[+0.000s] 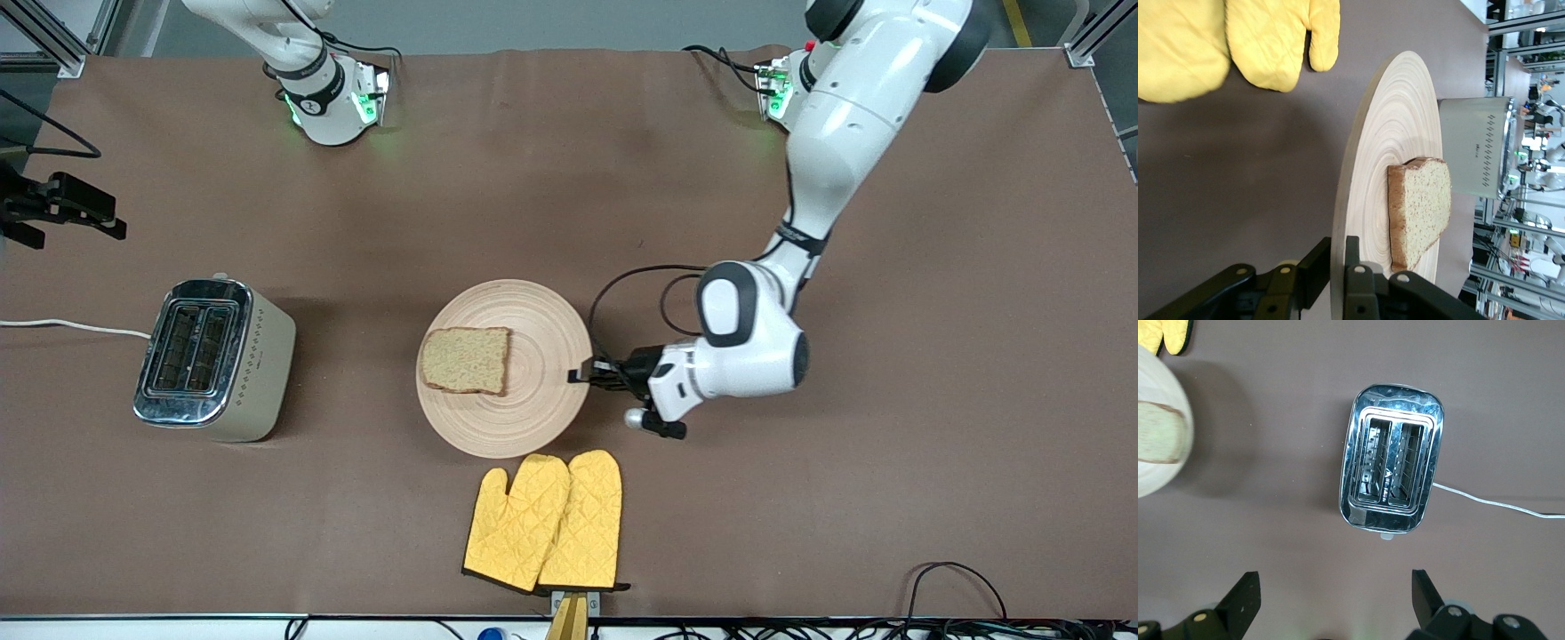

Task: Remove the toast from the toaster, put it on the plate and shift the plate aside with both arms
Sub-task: 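Slide the plate with the left gripper away from the toaster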

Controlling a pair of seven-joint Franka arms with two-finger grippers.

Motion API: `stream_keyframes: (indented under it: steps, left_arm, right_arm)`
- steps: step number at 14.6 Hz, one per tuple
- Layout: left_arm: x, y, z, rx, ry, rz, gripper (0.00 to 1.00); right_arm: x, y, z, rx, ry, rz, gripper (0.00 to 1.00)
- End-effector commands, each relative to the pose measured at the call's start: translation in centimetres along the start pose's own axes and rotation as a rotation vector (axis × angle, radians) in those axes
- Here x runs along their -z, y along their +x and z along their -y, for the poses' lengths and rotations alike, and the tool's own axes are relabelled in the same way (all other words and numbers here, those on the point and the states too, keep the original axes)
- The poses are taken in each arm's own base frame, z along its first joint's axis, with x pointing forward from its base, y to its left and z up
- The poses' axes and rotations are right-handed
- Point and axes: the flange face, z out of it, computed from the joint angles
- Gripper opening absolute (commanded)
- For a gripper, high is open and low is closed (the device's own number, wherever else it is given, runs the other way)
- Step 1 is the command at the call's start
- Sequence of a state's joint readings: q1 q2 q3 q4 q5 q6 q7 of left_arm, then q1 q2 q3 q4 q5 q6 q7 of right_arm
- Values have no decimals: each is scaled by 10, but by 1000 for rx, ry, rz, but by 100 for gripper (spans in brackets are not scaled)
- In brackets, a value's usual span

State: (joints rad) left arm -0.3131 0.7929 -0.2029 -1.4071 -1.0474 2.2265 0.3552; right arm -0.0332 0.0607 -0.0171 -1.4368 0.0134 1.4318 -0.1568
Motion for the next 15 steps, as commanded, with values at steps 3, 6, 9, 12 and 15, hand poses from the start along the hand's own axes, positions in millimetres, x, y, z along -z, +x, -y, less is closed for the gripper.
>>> stream_keyframes:
  steps: [3,6,9,12,15]
  left_arm:
    - [111,-3,56,-24,-80,42,0]
    - [193,-4,129,-44,-145,36,0]
    - [266,-18,199,-41,-92,39,0]
    - [318,-35,254,0,-74,6,0]
    - [348,-58,313,-27,-58,-17,0]
  right_arm:
    - [4,-9,1,-14,1,-8,100]
    - [4,-8,4,-8,0,-6,100]
    - [4,-8,3,-11,2,-5,100]
    - [2,-9,-3,-21,2,1,100]
    - [3,-9,-5,-21,-4,-2,100]
